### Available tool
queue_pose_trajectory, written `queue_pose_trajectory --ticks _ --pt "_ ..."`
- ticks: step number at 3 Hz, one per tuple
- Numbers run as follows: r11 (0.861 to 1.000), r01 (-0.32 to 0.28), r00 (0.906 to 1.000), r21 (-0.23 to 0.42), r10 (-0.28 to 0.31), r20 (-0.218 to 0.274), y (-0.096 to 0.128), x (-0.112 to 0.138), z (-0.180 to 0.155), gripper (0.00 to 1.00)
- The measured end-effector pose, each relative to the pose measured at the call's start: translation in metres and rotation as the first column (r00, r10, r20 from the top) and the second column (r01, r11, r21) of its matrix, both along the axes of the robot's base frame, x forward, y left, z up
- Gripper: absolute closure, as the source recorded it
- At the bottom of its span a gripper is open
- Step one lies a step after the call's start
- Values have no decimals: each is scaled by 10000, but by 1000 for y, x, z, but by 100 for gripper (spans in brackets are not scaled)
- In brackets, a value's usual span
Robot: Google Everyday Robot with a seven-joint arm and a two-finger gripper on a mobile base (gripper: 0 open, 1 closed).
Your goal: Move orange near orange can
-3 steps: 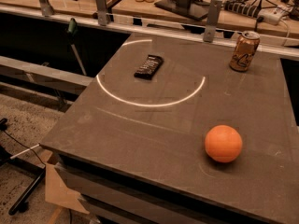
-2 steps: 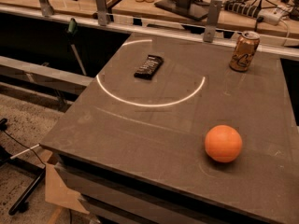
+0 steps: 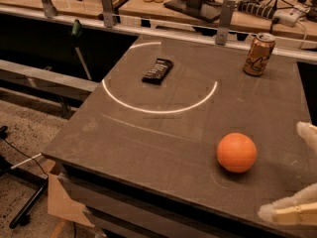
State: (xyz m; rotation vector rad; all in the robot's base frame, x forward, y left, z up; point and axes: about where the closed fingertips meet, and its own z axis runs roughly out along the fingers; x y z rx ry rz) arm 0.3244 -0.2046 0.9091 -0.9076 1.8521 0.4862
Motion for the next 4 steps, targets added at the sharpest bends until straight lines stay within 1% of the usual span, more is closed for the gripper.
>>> queue_pose_trajectory --ticks 1,2,3,4 --pt "9986 -356 9991 385 348 225 24 19 -12 0" --pt "9973 -506 9976 531 479 503 32 41 -26 0" --pt "9969 -587 9965 520 555 621 31 58 -42 0" --pt "9946 -818 9953 634 782 563 31 64 -56 17"
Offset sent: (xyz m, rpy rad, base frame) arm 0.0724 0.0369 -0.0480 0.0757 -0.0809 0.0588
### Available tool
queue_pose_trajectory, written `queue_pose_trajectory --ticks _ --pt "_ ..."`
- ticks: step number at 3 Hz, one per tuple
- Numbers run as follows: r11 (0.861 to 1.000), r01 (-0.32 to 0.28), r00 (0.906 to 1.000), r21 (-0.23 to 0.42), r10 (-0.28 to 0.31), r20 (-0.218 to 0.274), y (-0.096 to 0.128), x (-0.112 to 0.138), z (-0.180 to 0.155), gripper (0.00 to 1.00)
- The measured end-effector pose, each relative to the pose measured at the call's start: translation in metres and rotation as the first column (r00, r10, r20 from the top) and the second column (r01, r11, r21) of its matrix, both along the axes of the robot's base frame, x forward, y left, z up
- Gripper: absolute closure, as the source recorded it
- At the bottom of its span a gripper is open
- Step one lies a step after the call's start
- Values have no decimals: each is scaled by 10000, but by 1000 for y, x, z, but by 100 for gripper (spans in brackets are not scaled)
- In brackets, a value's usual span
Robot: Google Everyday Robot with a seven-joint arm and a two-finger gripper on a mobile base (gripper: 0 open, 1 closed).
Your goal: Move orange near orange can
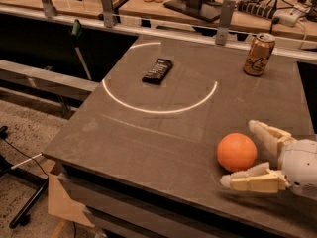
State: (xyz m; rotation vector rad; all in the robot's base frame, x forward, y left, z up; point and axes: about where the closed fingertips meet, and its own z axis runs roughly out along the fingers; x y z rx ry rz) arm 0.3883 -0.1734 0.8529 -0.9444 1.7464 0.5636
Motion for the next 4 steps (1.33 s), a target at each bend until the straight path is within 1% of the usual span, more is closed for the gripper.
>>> queue_pose_trajectory --ticks 2,3,4 --pt "10000 -44 10000 -38 44 44 3 0 3 63" --pt "9991 331 9973 256 -347 645 2 15 18 88" --pt "9924 1159 9735 421 -1219 1937 -19 52 59 100"
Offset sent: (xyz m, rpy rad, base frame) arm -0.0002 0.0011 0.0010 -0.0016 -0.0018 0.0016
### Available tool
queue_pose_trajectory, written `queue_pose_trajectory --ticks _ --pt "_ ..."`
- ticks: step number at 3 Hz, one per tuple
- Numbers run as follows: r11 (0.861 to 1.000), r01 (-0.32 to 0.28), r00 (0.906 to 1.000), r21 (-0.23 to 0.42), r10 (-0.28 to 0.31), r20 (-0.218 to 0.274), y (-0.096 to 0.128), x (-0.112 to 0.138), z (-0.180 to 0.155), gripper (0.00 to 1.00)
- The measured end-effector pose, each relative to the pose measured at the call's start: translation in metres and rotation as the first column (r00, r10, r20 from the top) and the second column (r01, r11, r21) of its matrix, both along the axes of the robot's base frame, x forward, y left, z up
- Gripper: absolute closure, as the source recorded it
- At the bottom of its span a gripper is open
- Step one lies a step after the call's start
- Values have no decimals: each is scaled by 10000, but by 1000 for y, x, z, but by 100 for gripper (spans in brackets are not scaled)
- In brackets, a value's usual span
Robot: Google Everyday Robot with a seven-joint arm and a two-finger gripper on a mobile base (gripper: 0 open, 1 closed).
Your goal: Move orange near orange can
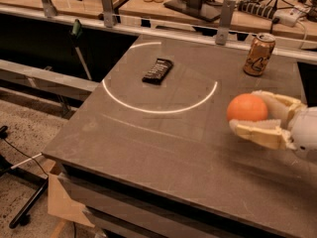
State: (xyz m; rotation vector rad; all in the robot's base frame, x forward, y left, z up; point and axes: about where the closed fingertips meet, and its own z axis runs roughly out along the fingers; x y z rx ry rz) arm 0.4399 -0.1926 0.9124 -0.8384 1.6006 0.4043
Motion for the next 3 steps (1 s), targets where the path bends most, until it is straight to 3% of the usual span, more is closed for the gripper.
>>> queue_pose_trajectory --ticks 1,3 --pt "9939 979 9907 -501 -926 995 -28 38 26 100" --pt "9611 2453 9608 -1274 -2234 1644 -86 97 25 100"
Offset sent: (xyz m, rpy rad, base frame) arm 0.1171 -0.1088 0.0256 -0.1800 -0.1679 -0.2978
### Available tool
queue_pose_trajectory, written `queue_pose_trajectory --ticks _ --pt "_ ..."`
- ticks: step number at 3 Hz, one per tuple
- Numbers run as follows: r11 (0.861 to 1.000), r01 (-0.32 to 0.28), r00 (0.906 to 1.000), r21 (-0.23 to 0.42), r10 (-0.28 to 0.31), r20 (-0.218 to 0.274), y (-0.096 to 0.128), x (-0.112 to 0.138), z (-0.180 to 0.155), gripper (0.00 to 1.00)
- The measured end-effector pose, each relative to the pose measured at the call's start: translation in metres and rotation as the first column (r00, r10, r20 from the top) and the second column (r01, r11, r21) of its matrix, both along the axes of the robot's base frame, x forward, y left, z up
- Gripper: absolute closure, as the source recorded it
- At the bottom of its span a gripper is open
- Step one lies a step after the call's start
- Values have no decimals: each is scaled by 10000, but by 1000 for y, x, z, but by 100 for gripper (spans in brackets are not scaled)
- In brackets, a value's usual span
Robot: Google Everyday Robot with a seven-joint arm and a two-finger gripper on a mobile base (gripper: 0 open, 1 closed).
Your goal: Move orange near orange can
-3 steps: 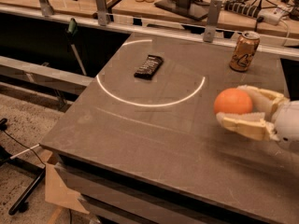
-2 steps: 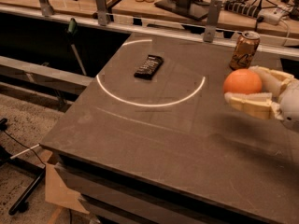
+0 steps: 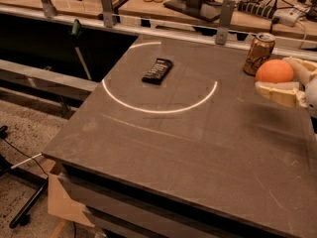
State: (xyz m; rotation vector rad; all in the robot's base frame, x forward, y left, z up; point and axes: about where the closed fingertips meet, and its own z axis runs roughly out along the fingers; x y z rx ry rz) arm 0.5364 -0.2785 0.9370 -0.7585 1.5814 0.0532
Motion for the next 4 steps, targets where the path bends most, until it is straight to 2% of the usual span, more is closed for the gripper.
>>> queue_pose_trajectory --ticks 1,2,3,4 --pt "9991 411 9991 -68 -411 37 -24 23 -8 100" --pt "9978 651 9978 145 -650 -99 -41 49 -18 100" --pt "9945 911 9955 525 -895 -325 -52 73 -30 84" --pt "9908 1110 9925 772 -1065 -606 -55 86 -43 61"
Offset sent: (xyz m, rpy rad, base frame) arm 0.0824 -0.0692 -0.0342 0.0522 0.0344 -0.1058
